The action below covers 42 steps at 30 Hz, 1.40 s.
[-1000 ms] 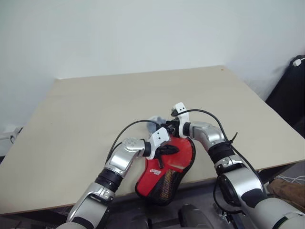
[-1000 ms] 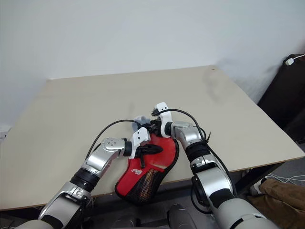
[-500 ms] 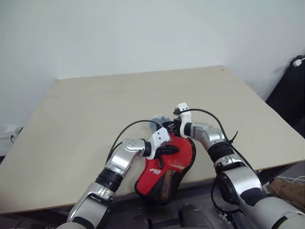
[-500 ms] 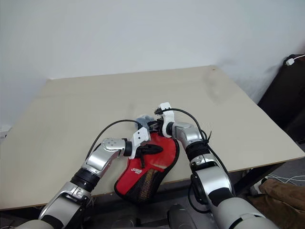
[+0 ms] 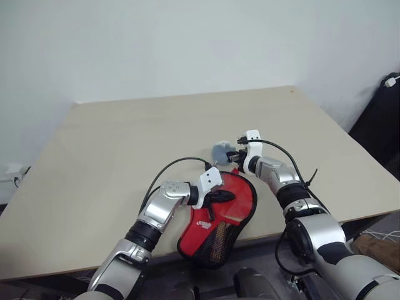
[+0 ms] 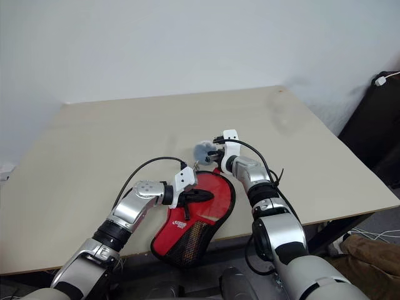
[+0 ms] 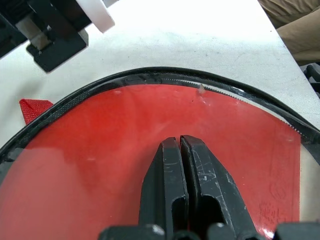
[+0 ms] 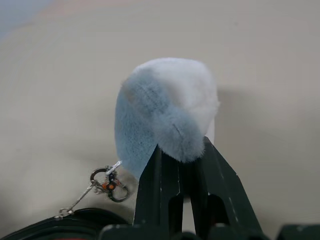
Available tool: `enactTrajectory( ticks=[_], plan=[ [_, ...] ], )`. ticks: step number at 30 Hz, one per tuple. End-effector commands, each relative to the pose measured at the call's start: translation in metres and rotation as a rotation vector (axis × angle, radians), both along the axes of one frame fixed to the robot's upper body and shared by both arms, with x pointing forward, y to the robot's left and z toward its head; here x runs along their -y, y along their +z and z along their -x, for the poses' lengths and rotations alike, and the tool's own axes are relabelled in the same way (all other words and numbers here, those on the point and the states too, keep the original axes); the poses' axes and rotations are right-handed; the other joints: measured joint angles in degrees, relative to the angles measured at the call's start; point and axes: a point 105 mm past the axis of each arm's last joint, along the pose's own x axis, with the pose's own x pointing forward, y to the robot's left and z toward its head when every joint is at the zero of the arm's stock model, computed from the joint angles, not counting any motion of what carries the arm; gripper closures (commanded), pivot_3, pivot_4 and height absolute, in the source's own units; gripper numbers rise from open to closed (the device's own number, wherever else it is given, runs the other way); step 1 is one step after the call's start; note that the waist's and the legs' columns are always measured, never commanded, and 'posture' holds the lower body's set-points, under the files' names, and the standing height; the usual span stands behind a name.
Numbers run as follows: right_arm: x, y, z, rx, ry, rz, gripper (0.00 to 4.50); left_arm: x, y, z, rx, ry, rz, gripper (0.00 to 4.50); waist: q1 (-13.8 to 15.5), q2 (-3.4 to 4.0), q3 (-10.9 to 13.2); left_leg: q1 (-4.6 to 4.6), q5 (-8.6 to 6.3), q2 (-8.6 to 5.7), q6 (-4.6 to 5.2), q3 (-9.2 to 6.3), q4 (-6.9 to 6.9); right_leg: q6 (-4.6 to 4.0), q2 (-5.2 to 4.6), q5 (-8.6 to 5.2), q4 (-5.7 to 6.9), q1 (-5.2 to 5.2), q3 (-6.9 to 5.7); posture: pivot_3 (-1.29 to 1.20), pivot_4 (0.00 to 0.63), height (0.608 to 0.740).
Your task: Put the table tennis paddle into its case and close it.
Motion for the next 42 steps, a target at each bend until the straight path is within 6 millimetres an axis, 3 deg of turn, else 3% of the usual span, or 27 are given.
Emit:
enactTrajectory(
  ticks=[1,8,15,26,35,42],
  plan=[
    [0.019,0.035,-0.017,0.143,-0.064,0.044,4.50,-0.003,-0.017,0.006,-0.047,-0.002,-0.055,4.50,-0.01,0.00,0.00,0.00,0.00,0.00,0.00,0.00,0.00,0.00,0.00,0.00,0.00,0.00,0.00,0.00,0.000,0.740],
    [0.045,0.046,-0.022,0.230,-0.116,0.141,4.50,-0.002,-0.018,0.007,-0.050,-0.004,-0.054,4.50,0.08,0.01,0.01,-0.02,0.00,-0.02,0.00,0.00,0.02,0.00,-0.01,0.00,-0.01,0.00,0.00,0.00,0.000,0.740],
    [0.058,0.046,-0.013,0.302,-0.023,0.287,4.50,0.000,-0.018,0.007,-0.048,-0.007,-0.054,4.50,0.19,0.02,0.01,-0.05,0.00,-0.05,0.01,-0.01,0.06,0.00,-0.02,-0.01,-0.03,0.01,0.02,0.00,0.000,0.740],
    [0.074,0.050,0.014,0.361,0.117,0.418,4.50,0.000,-0.019,0.007,-0.050,-0.008,-0.056,4.50,0.22,0.02,0.01,-0.06,0.00,-0.06,0.00,0.01,0.09,0.00,-0.04,-0.02,-0.04,0.03,0.05,0.00,0.000,0.740],
    [0.092,0.036,0.049,0.324,0.278,0.580,4.50,0.000,-0.020,0.006,-0.049,-0.011,-0.058,4.50,0.62,-0.01,0.03,-0.05,0.00,-0.06,0.00,0.03,0.08,-0.02,-0.04,-0.07,-0.07,0.02,0.05,0.00,0.000,0.740],
    [0.104,0.033,0.063,0.296,0.316,0.632,4.50,0.001,-0.020,0.006,-0.049,-0.013,-0.058,4.50,0.76,-0.06,0.04,-0.02,-0.01,-0.05,0.00,0.05,0.08,-0.13,-0.04,-0.13,-0.07,0.02,0.05,0.00,0.000,0.740]
  ],
)
